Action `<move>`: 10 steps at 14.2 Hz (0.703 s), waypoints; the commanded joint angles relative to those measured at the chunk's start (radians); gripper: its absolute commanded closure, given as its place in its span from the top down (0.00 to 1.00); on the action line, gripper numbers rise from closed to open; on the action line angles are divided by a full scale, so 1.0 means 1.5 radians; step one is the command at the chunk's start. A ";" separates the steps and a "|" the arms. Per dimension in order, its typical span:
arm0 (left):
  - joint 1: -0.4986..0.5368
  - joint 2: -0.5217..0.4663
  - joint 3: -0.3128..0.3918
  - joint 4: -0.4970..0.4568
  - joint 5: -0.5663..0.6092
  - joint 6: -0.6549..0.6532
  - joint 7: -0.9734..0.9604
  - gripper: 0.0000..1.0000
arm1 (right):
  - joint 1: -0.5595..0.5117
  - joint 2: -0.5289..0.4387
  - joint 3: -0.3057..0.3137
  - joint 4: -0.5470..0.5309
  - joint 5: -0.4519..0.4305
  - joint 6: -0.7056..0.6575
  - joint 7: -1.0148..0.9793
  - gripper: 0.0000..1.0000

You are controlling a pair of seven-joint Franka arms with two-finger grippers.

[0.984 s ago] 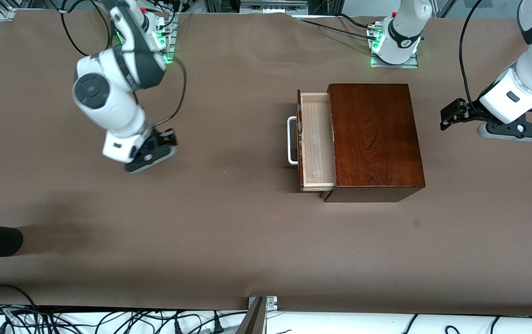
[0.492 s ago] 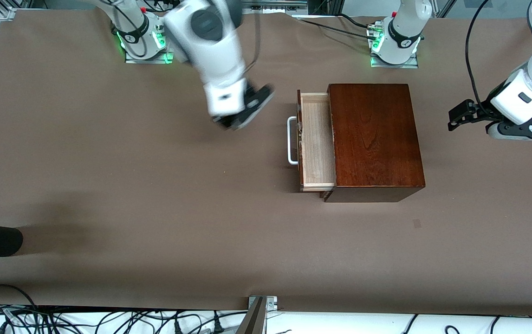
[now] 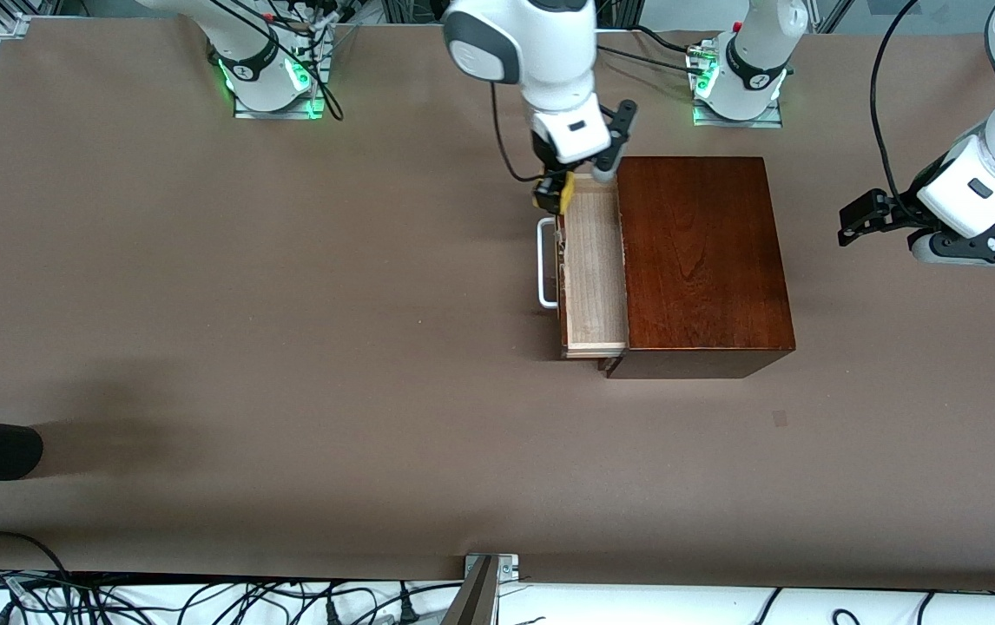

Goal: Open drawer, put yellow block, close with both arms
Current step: 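Carry the yellow cube with the right gripper over the open drawer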

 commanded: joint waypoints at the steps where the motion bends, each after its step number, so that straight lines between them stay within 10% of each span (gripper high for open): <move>1: 0.011 -0.005 -0.008 -0.005 -0.013 0.004 0.010 1.00 | 0.025 0.073 -0.007 0.108 -0.015 -0.026 -0.081 0.00; 10: 0.018 -0.007 -0.026 -0.006 -0.013 0.005 0.014 1.00 | 0.059 0.119 -0.009 0.116 -0.061 -0.018 -0.162 0.00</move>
